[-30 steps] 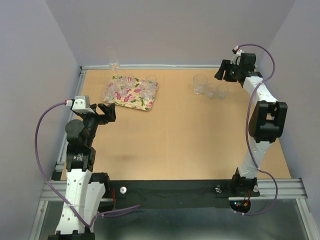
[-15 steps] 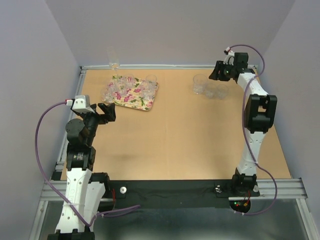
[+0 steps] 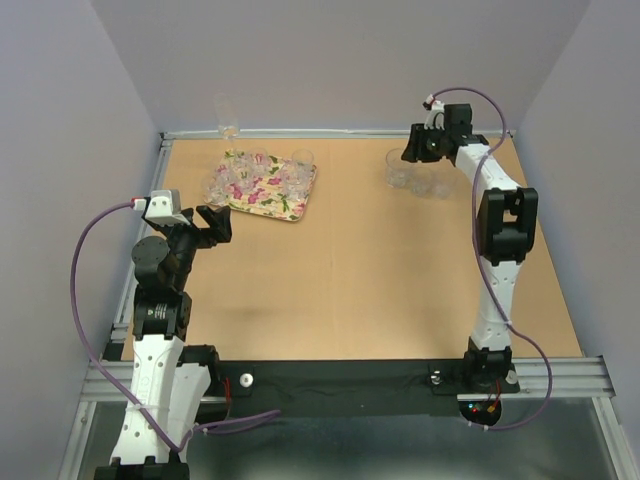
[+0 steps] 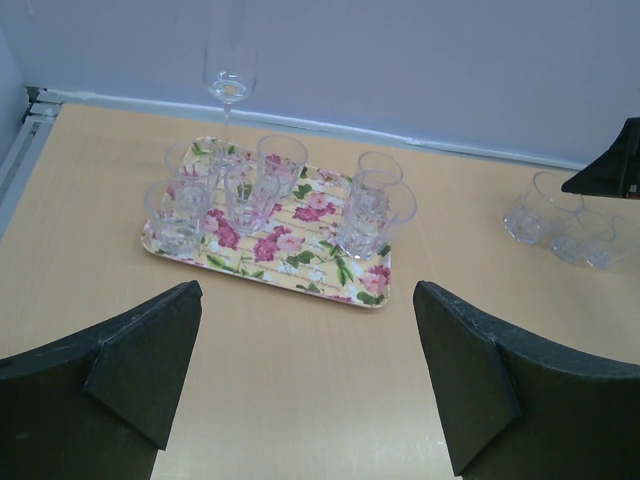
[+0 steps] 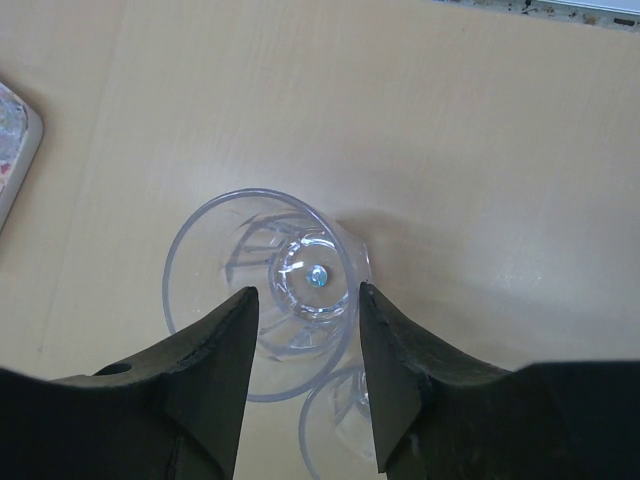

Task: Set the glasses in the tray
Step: Grab a glass with a robot arm, then place the glass into the tray

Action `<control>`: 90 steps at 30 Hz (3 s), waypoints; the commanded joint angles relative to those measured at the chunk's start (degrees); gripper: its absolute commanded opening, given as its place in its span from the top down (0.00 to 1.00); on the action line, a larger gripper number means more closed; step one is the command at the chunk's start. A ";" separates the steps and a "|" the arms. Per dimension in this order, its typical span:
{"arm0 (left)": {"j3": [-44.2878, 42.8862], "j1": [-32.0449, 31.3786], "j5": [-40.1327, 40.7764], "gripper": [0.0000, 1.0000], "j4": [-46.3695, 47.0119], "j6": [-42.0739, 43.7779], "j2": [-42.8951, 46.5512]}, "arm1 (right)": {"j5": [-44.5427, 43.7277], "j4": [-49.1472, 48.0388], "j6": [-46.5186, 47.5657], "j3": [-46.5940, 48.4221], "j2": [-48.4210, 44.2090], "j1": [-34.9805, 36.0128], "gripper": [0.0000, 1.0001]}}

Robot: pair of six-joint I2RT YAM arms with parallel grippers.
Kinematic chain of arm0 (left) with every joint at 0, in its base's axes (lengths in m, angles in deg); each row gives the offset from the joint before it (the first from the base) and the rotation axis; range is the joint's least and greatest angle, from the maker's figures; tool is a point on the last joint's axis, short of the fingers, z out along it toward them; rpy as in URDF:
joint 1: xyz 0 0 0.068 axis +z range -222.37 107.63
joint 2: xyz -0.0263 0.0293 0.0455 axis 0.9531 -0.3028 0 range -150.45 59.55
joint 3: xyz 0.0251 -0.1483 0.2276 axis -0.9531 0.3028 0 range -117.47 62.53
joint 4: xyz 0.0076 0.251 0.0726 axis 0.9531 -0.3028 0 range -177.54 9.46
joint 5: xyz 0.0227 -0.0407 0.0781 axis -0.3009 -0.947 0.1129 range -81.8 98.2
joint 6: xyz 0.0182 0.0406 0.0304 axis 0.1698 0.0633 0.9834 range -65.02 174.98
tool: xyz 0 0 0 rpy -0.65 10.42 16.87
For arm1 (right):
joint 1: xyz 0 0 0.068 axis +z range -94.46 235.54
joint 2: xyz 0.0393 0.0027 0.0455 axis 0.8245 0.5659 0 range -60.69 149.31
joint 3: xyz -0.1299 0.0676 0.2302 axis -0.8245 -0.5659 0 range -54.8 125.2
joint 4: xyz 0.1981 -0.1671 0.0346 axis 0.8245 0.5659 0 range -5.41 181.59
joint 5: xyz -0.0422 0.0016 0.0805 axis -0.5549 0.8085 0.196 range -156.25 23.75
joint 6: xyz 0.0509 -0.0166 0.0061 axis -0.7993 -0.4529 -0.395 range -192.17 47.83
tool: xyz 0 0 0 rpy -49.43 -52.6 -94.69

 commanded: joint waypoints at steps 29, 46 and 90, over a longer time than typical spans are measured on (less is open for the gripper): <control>-0.56 -0.18 0.10 0.01 2.37 0.83 0.56 | 3.25 0.59 7.71 6.19 -2.96 5.35 1.00; -0.56 -0.18 0.98 0.01 2.20 0.83 1.53 | 0.36 1.03 21.42 0.92 -12.37 23.46 0.99; 1.02 -0.18 16.01 0.01 2.63 0.83 14.18 | -31.28 -15.48 31.71 27.37 15.92 45.61 0.98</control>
